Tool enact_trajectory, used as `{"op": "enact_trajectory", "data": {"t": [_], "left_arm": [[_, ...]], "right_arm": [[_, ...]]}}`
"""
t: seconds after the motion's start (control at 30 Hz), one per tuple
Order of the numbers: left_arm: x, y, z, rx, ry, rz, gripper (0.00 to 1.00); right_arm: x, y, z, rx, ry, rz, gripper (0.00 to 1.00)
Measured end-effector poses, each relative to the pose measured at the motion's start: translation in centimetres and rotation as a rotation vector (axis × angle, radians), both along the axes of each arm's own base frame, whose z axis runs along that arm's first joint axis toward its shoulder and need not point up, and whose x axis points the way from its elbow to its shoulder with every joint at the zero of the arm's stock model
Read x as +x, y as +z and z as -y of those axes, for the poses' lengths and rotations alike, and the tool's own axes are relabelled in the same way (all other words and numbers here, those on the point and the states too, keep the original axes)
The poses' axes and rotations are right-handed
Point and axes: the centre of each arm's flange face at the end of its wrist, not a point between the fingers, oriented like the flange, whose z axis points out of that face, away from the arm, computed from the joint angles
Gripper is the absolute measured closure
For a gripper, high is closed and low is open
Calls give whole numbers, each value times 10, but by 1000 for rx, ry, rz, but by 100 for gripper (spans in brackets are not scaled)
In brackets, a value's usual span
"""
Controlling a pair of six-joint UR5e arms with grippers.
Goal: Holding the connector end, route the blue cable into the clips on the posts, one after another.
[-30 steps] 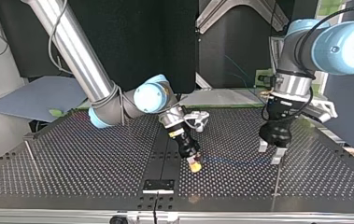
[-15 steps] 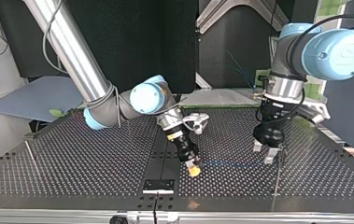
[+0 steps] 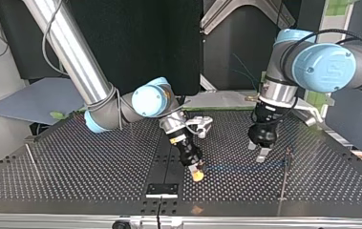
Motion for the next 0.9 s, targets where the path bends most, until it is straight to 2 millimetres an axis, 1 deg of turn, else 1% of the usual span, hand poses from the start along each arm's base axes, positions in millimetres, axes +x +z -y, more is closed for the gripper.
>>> {"op": "enact_trajectory", "data": {"t": [0.17,0.33,0.43,0.63,0.73,0.8,0.9], "left_arm": [[6,1,-2,3,38,2,0],[16,-10,-1,16,68,-17,0],[23,-12,3,21,73,-19,0],[30,2,12,16,94,23,0],[34,5,15,13,103,29,0],[37,3,17,13,106,24,0],[44,-7,20,17,111,6,0]], "right_arm": [[0,0,0,-1,1,0,100],[1,0,-2,0,4,0,100],[2,0,-2,1,5,1,100],[3,0,-4,1,7,1,100],[3,0,-4,2,8,1,100],[3,0,-4,2,8,1,100],[2,0,-4,2,7,1,100]]}}
